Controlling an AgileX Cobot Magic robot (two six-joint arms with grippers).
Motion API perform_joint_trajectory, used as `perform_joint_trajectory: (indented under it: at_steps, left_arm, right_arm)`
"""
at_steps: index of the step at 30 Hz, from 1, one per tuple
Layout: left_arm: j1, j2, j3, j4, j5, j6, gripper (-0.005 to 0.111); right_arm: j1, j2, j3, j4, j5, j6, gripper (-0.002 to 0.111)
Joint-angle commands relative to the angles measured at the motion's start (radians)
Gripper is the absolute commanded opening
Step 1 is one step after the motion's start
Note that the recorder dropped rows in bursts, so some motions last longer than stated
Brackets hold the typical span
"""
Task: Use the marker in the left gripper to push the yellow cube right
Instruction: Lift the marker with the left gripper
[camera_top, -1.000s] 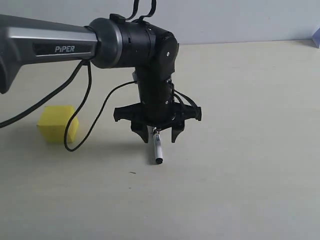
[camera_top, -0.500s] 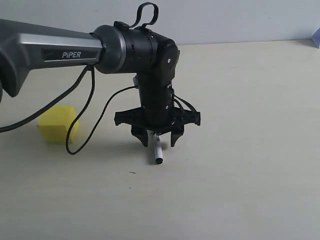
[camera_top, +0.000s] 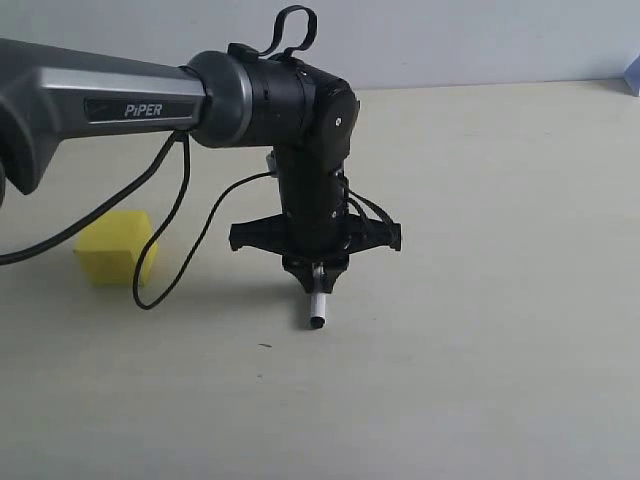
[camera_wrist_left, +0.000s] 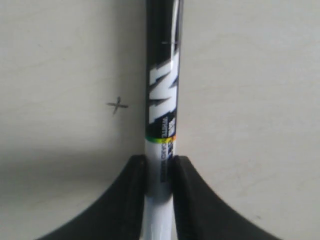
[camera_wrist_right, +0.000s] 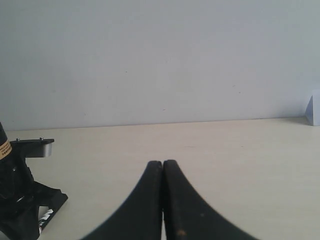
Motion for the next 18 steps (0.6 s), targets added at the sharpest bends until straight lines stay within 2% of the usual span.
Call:
perform_joint_trajectory:
  at_steps: [1, 6, 8, 18]
  left_arm:
    - [0.002, 0.006, -0.005, -0.001, 0.011, -0.002, 0.010]
    - [0.002, 0.007, -0.005, -0.001, 0.013, 0.000, 0.033]
    - [0.002, 0.007, -0.005, -0.001, 0.013, 0.000, 0.038]
    - [0.002, 0.007, -0.005, -0.001, 0.013, 0.000, 0.039]
  right_arm:
    - [0.001, -0.005, 0.005, 0.000, -0.008, -0.002, 0.000]
    - [0.001, -0.005, 0.005, 0.000, -0.008, -0.002, 0.000]
    - [0.001, -0.005, 0.005, 0.000, -0.008, -0.002, 0.000]
    - [0.001, -0.005, 0.005, 0.000, -0.008, -0.002, 0.000]
